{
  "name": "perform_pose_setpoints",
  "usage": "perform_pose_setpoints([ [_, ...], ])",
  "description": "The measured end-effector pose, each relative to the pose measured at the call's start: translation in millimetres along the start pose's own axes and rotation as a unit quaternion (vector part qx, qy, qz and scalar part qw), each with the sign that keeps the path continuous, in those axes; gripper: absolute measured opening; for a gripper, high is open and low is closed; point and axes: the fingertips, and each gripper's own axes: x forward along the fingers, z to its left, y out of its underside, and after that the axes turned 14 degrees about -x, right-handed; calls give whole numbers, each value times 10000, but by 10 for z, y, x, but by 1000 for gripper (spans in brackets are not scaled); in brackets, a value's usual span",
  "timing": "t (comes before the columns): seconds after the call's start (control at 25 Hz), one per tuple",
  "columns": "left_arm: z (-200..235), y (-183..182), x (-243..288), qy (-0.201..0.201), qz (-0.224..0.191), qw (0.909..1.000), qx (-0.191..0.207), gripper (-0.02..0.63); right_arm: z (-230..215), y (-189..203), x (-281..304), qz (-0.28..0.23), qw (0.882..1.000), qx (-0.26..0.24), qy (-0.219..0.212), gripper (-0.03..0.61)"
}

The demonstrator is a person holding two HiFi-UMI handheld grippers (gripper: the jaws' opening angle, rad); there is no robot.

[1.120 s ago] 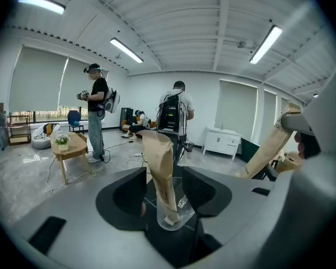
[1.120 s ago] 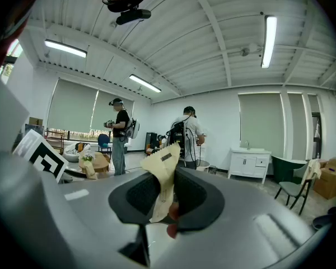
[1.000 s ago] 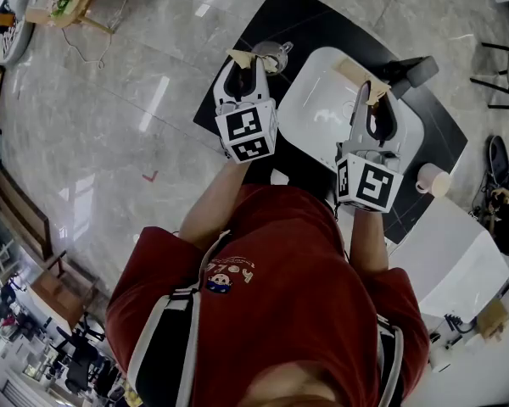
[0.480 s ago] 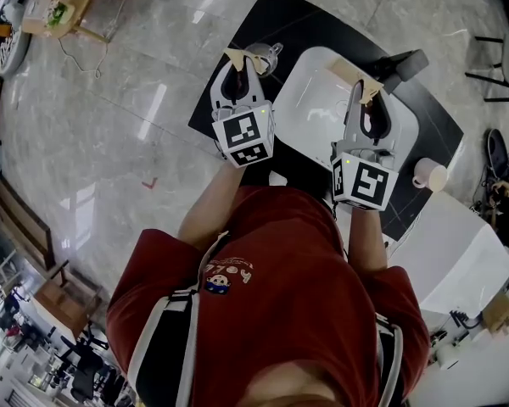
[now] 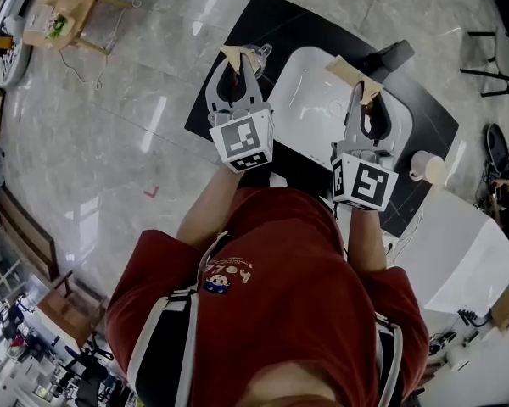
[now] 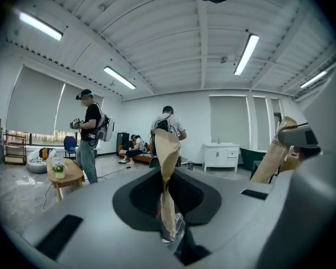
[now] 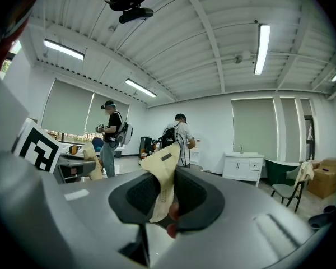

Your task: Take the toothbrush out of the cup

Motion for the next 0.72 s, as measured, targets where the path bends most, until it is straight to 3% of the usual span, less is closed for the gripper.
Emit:
perform_pose_setpoints([
  [0.32,-439,-403,-308,403,-683,9951,589,37,-169,-100,-236,-161,9997,45,204,84],
  [0.72,-1173,-352,-506,1360,-567,9862,758,37,-610,-75,-684,-121,9959,43,895,84],
])
